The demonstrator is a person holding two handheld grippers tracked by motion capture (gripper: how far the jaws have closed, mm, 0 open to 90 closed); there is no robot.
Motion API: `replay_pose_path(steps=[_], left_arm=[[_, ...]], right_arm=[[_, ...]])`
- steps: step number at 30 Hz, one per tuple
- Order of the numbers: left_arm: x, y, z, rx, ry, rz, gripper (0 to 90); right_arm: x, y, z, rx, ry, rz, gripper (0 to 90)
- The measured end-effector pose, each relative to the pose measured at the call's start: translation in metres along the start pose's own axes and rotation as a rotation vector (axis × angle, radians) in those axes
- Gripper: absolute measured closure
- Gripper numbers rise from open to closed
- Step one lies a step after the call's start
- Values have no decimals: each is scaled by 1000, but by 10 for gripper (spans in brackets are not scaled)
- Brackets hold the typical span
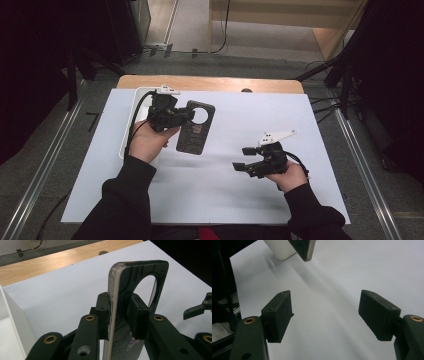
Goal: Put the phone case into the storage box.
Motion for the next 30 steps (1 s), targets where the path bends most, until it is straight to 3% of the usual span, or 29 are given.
replay_pose_path(steps=[7, 20, 30], left_arm=[[-1, 2, 4, 0, -14, 2, 720], [-1, 4, 9, -11, -27, -8, 720], [-4, 7, 19, -1, -39, 7, 720]], right_arm=[[4, -11, 6, 6, 6, -29, 262], [5, -30, 15, 8, -1, -40, 262], [8, -45, 25, -8, -18, -51, 262]])
Point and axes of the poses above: each handheld gripper's, and its own axes: z roughly backward along the jaws, y roughly out of its top, x roughly to its right, the point moved 2 cm from there along -z, roughly forward along the jaws, and after that the axes turned 13 degrees about -y, right-handed, at the moved point
